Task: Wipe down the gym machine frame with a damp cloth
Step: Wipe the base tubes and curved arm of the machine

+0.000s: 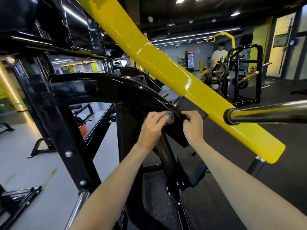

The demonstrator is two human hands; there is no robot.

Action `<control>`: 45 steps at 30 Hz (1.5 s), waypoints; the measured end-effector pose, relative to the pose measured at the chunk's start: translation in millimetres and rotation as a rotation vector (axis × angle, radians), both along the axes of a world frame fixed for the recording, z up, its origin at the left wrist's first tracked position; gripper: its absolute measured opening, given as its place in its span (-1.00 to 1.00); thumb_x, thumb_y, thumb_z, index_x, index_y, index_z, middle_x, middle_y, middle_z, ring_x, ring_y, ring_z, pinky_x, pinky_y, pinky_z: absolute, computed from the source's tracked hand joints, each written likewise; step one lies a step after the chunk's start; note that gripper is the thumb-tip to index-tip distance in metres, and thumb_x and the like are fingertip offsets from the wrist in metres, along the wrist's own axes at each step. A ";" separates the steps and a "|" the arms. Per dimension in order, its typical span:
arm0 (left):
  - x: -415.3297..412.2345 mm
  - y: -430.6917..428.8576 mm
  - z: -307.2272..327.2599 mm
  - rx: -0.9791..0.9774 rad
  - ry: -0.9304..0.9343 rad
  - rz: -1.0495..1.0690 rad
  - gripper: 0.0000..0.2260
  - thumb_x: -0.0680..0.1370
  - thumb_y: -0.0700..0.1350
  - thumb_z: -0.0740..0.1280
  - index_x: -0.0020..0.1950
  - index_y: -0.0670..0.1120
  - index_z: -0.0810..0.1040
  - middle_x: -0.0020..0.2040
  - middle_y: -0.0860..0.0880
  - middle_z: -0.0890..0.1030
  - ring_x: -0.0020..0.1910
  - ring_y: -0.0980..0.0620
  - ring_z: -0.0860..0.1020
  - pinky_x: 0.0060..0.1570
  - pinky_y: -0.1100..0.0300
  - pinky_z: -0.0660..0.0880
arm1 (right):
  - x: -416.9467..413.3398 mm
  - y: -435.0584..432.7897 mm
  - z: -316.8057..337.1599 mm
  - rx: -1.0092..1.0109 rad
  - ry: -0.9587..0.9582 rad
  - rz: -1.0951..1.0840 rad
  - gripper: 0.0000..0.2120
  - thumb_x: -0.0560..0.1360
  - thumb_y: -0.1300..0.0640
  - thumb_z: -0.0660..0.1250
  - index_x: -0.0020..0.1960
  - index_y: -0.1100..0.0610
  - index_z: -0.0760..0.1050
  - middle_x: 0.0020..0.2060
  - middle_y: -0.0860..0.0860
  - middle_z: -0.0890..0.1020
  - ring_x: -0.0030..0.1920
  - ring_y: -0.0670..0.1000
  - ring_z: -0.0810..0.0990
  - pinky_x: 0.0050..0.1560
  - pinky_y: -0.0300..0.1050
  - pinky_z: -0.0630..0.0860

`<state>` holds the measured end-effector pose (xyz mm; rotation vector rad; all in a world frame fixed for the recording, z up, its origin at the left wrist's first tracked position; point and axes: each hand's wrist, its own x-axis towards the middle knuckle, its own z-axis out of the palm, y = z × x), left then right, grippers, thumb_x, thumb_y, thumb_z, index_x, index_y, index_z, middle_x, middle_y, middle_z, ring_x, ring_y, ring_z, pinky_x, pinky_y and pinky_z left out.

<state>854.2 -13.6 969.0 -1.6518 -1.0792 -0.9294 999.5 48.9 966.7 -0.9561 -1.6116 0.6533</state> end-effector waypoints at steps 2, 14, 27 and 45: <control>-22.4 -19.2 38.3 0.270 -0.380 0.036 -0.76 0.45 -0.43 0.23 0.02 -0.30 0.63 -0.05 -0.25 0.58 0.00 -0.09 0.41 -0.02 0.06 0.41 | 4.3 2.4 -8.9 -0.024 -0.027 -0.024 -0.61 0.51 0.40 0.16 0.26 0.13 0.51 0.19 0.05 0.46 0.25 0.03 0.42 0.09 -0.24 0.32; 28.9 43.5 -39.9 -0.063 0.241 0.029 -0.82 0.62 -0.30 0.21 -0.03 -0.24 0.61 0.01 -0.14 0.57 -0.13 -0.08 0.38 -0.08 0.12 0.40 | 18.4 8.1 -34.0 -0.025 -0.064 -0.132 -0.66 0.50 0.40 0.17 0.16 0.12 0.53 0.10 0.05 0.49 0.13 0.05 0.48 0.00 -0.07 0.43; 40.5 44.7 -22.3 0.099 -0.221 0.073 -0.77 0.55 -0.42 0.13 0.10 -0.20 0.46 0.05 -0.13 0.38 -0.04 -0.13 0.36 -0.01 0.16 0.33 | 53.6 16.1 -51.7 -0.316 0.057 -0.033 -0.63 0.50 0.44 0.11 0.21 0.21 0.50 0.05 0.14 0.60 -0.01 -0.01 0.48 -0.06 -0.23 0.35; 44.1 -69.3 -218.7 -1.135 -0.097 0.373 -0.39 0.48 -0.36 0.29 0.50 -0.19 0.18 0.27 -0.12 0.40 0.24 -0.11 0.36 0.24 0.14 0.33 | 37.0 -31.8 -185.6 -0.654 -0.244 0.075 -0.69 0.46 0.37 0.17 0.03 0.11 0.61 0.00 0.19 0.64 0.04 0.21 0.59 0.02 0.08 0.57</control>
